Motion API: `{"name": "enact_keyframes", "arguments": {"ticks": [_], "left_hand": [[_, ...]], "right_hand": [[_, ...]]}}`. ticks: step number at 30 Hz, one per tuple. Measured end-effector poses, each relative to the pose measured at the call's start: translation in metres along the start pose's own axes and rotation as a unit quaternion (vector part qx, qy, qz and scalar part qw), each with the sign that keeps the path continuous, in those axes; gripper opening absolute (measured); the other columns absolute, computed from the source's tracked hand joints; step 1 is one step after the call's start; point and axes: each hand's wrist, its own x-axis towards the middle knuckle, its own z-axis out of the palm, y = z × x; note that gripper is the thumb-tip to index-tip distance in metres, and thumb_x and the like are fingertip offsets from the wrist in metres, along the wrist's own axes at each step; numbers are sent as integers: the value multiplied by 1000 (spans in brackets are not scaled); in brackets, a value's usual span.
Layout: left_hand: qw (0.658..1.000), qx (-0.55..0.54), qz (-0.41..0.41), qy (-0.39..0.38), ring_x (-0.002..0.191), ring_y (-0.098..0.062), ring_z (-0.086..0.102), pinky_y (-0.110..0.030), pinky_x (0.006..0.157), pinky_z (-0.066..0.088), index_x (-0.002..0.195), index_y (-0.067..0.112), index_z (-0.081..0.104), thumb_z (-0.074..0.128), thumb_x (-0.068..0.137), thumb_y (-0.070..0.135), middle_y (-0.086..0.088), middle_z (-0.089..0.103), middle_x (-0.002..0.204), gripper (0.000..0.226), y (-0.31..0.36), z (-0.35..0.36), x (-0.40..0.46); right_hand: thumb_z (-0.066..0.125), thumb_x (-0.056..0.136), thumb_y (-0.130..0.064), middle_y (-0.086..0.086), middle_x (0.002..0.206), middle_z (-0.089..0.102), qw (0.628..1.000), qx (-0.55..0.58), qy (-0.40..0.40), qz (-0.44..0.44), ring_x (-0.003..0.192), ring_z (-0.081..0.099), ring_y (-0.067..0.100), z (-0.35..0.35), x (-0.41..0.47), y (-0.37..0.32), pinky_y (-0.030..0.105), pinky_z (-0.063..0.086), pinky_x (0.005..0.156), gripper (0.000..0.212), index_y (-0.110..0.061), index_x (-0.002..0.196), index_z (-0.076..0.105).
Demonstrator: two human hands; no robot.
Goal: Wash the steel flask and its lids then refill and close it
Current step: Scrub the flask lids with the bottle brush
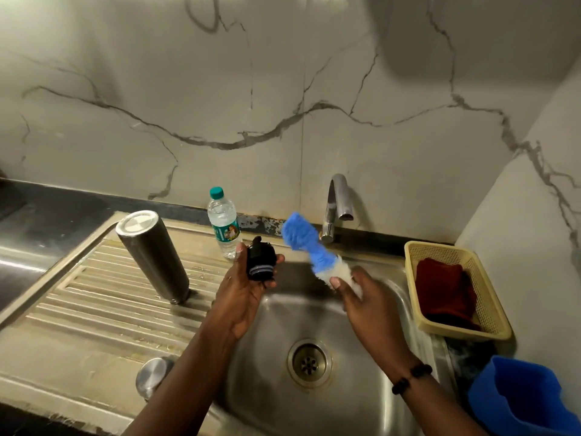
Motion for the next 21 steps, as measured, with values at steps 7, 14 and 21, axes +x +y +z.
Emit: {"name": "enact_keyframes", "arguments": {"ticks": [7,14,21], "left_hand": [[999,-39,-20,3,79,-22,65,-29,67,56,118,8,58,34,101,41,-18,72,100,44,-2,-3,-1],[998,-19,-52,-4,77,-20,61,-31,67,47,109,10,62,61,86,55,-12,67,97,51,-1,-8,0],[998,-25,-46,36,96,-24,67,-35,89,52,110,9,69,59,83,53,-16,72,107,52,-6,-6,1]], "right_hand": [[54,81,-63,-17,97,70,999,41,-18,6,93,66,4,4,-2,-4,26,53,76,47,-31,114,63],[53,86,-66,-13,89,66,999,-13,-31,-10,77,60,3,0,2,-9,17,45,65,51,-26,116,63],[55,92,-52,-13,78,64,997,-80,15,-6,74,64,9,-3,6,-1,29,48,63,27,-28,104,62]]}}
